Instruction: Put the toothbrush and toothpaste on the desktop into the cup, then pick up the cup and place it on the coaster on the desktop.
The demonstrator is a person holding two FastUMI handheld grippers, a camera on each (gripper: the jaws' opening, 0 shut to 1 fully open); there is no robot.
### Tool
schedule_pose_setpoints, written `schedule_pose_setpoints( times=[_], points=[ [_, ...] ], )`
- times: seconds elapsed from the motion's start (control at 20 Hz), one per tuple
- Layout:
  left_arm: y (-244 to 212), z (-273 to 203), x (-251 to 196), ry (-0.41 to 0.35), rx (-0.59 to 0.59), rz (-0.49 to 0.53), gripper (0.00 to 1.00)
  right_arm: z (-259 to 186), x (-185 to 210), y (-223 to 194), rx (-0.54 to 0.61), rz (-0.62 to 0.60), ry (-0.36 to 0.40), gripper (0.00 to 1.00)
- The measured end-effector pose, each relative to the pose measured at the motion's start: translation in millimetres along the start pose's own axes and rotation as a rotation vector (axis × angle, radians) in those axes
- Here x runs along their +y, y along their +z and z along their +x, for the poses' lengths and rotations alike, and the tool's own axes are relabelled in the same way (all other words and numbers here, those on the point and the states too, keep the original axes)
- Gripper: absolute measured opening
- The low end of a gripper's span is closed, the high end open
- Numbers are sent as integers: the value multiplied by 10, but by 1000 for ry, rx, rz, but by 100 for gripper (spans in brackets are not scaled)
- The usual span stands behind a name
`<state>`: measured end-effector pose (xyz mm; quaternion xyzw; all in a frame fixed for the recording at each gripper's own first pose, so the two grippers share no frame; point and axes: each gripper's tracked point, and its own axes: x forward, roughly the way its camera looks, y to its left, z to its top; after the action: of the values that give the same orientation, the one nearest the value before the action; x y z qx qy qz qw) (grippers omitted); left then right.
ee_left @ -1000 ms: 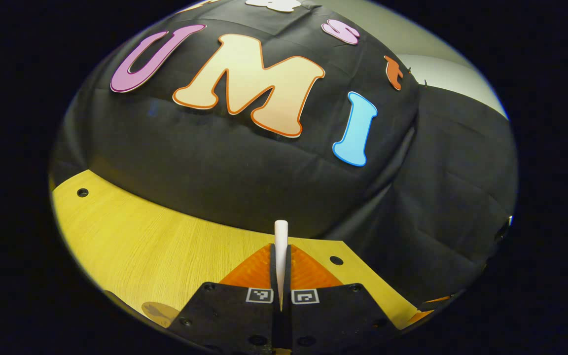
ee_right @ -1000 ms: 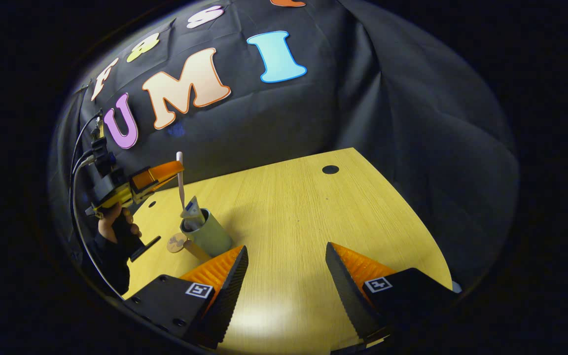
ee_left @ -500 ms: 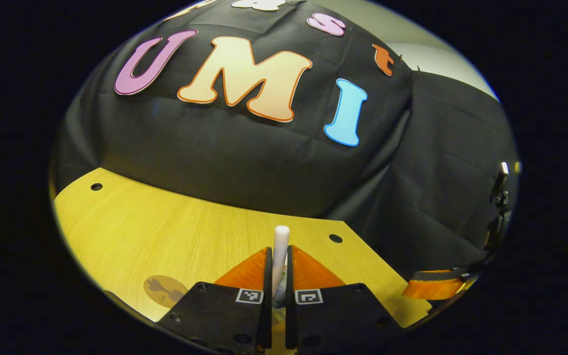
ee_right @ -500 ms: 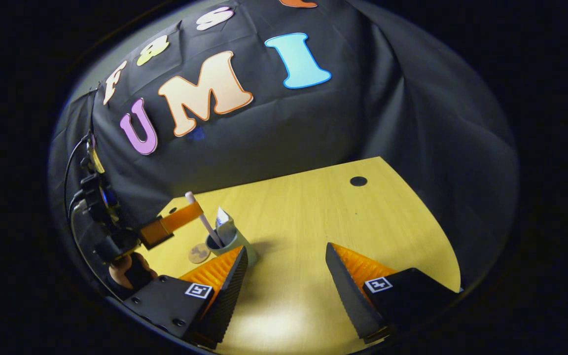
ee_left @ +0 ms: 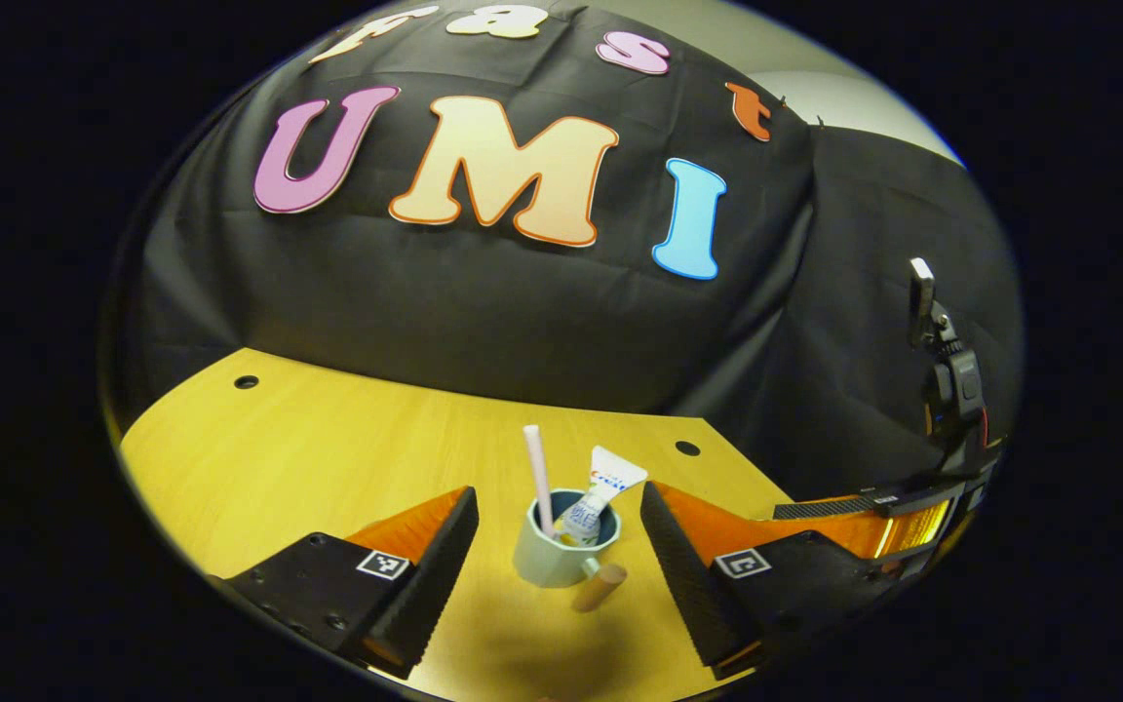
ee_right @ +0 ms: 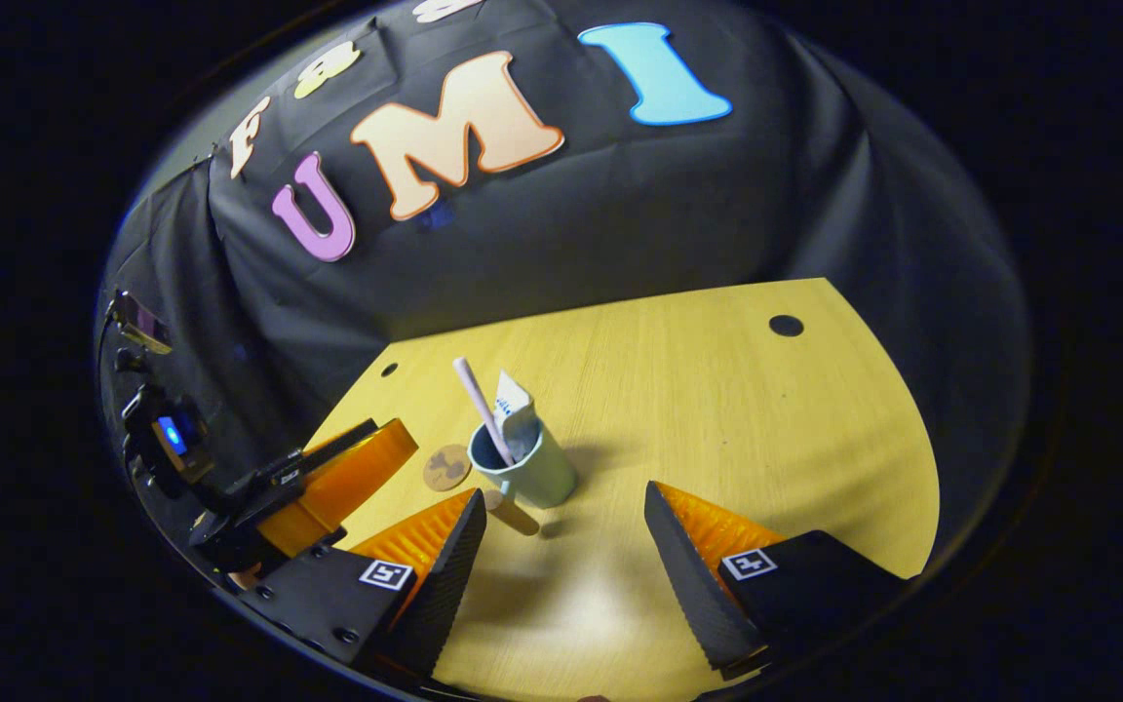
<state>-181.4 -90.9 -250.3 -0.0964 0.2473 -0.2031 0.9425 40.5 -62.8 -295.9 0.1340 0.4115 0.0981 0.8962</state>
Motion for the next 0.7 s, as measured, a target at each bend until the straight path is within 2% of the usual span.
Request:
schedule_pose_setpoints(
  times=[0.25,0.45,0.7],
  points=[
    [-7,-376,600,67,27,73,95,218,342,-137,205,-42,-10,99],
    [10,-626,1040,110,22,43,95,442,410,-276,331,-53,-65,98],
    [-26,-895,1527,171,22,22,95,800,409,-395,436,-103,-133,98]
  ],
)
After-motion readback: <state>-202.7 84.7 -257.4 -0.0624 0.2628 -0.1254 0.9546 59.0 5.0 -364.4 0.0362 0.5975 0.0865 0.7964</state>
